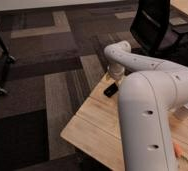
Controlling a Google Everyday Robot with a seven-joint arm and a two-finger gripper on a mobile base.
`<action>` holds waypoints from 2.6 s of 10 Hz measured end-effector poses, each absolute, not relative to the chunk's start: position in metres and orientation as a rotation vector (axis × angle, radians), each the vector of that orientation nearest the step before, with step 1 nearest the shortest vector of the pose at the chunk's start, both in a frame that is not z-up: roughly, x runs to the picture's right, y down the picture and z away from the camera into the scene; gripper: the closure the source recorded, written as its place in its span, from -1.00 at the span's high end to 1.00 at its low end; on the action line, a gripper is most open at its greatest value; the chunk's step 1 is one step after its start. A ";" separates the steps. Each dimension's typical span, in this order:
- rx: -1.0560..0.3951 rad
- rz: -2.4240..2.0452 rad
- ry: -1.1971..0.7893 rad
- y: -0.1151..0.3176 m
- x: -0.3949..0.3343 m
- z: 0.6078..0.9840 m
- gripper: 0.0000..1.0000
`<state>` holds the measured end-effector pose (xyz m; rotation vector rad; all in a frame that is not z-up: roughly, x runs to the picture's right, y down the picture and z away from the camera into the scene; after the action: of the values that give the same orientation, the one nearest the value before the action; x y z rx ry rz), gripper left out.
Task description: Place the ceramic cup over the eraser
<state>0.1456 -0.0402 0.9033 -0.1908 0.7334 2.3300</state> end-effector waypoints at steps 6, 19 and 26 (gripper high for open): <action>-0.154 2.279 0.730 -0.041 0.145 0.915 0.30; -0.125 2.148 0.871 -0.005 0.139 0.936 -1.00; -0.118 2.140 0.785 -0.040 0.126 0.938 -1.00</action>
<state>0.1261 -0.0395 0.9384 -0.1179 0.7847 2.1396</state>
